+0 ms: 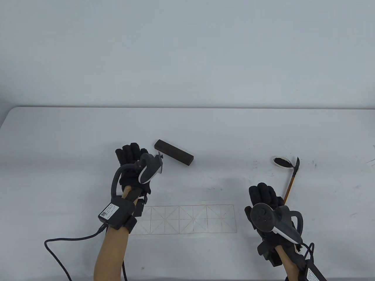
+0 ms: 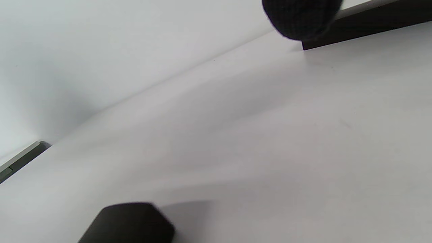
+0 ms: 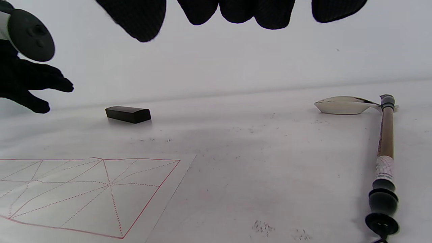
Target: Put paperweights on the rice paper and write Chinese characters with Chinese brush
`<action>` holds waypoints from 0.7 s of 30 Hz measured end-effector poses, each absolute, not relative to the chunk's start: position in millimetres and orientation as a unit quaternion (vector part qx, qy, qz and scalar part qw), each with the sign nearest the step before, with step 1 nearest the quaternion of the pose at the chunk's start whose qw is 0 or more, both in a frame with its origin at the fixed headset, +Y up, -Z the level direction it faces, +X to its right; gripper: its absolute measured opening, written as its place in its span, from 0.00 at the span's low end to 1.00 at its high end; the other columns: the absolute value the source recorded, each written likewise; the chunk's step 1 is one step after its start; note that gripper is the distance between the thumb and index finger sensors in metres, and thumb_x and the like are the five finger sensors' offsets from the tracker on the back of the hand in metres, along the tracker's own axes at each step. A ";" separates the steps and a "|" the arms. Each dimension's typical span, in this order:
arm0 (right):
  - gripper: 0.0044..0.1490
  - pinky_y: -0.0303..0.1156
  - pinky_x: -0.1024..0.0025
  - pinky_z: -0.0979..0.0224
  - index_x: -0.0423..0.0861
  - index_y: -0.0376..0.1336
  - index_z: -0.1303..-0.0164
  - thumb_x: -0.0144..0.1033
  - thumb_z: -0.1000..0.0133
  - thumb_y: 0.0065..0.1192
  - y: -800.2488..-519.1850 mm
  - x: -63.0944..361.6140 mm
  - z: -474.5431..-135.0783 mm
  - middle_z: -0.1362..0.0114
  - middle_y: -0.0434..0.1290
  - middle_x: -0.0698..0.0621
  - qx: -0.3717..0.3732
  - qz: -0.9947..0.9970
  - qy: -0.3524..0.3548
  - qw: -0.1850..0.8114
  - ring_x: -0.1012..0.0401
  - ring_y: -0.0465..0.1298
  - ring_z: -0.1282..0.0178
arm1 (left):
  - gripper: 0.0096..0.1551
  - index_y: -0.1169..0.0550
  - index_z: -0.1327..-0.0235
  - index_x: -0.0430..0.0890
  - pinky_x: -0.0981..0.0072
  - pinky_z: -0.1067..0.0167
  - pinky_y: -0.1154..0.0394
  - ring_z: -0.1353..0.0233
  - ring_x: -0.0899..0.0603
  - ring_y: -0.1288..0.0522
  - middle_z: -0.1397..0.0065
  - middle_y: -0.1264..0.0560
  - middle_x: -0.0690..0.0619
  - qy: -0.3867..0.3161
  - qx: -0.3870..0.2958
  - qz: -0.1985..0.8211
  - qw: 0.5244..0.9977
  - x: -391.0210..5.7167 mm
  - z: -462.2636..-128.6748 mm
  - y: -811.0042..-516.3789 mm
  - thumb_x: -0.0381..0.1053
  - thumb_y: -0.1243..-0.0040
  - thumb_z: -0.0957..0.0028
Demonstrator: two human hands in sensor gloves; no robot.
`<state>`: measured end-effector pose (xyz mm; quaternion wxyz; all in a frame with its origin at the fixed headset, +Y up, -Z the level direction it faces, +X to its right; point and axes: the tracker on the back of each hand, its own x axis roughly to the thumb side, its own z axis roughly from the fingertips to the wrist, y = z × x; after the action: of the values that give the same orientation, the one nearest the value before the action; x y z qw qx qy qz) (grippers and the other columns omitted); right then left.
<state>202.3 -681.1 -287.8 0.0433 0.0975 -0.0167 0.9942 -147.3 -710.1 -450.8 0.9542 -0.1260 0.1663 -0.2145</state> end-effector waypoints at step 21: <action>0.44 0.53 0.29 0.27 0.35 0.43 0.17 0.41 0.37 0.52 -683.4 205.3 -290.1 0.16 0.42 0.29 0.092 0.995 -0.013 0.045 0.34 0.49 0.18 | 0.47 0.68 0.26 0.85 0.55 0.16 0.86 0.08 0.54 0.81 0.17 0.86 0.68 0.200 -0.191 -0.208 0.938 -91.3 -534.3 -739.1 0.55 0.53 0.32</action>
<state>205.3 -683.4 -290.1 0.0447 0.0915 -0.0131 0.9947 -91.3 -739.1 -534.3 0.9382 -0.1912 0.1995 -0.2082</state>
